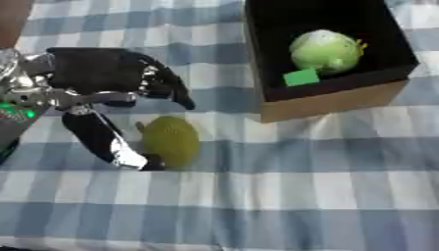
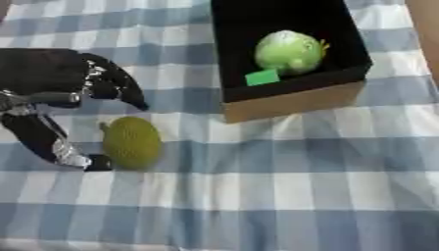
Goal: Pick up objects on the table and place them in the box.
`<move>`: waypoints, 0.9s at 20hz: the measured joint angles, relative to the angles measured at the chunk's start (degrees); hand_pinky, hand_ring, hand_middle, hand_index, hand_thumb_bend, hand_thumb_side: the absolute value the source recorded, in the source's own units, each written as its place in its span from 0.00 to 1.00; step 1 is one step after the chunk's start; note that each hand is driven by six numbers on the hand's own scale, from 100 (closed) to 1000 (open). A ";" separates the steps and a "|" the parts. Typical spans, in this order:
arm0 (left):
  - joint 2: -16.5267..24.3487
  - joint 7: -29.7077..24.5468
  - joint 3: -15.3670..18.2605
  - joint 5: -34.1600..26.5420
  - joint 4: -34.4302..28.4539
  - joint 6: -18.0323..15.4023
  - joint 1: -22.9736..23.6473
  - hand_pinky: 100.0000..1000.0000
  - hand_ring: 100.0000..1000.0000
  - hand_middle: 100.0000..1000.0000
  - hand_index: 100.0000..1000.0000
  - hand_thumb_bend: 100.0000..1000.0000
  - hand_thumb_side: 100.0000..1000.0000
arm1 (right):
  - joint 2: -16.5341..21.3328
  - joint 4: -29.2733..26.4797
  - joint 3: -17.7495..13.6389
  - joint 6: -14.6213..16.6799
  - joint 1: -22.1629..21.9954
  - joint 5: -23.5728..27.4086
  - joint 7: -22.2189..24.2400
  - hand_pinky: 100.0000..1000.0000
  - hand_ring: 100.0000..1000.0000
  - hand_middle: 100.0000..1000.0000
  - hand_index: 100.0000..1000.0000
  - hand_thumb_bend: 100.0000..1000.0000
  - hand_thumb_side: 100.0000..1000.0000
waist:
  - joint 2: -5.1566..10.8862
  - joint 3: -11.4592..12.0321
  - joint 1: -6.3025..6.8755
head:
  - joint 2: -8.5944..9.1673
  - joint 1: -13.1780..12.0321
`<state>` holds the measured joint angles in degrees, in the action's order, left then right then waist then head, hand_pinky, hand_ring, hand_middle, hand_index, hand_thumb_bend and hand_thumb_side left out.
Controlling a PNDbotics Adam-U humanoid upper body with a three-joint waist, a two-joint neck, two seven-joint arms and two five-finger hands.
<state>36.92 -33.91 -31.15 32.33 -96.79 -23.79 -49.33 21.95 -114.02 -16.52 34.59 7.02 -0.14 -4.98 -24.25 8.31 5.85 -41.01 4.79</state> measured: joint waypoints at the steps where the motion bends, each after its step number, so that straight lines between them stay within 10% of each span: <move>1: -0.38 0.80 0.01 1.09 0.83 -0.23 0.10 0.82 0.83 0.74 0.88 0.42 0.62 | 0.00 0.00 0.01 -0.02 0.01 0.00 0.10 0.96 1.00 0.31 0.94 0.00 0.41 | 0.00 -0.09 0.00 | 0.00 -0.04; 15: -3.70 1.18 -1.05 9.92 9.88 -3.48 1.49 0.76 0.77 0.66 0.71 0.23 0.44 | 0.00 0.00 0.34 -0.04 0.26 0.27 0.65 0.96 1.00 0.31 0.94 0.00 0.41 | 0.00 -0.58 0.00 | 0.00 -0.70; 18: -3.74 0.82 -1.08 9.69 9.68 -3.87 1.49 0.70 0.72 0.59 0.61 0.05 0.14 | 0.00 0.00 0.34 -0.04 0.31 0.30 0.65 0.96 1.00 0.31 0.94 0.00 0.41 | 0.00 -0.58 0.00 | -0.01 -0.70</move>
<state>33.18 -33.10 -32.23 42.02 -87.11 -27.66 -47.84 21.94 -114.02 -16.18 34.55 7.33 0.16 -4.34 -24.25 7.73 5.85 -41.02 4.09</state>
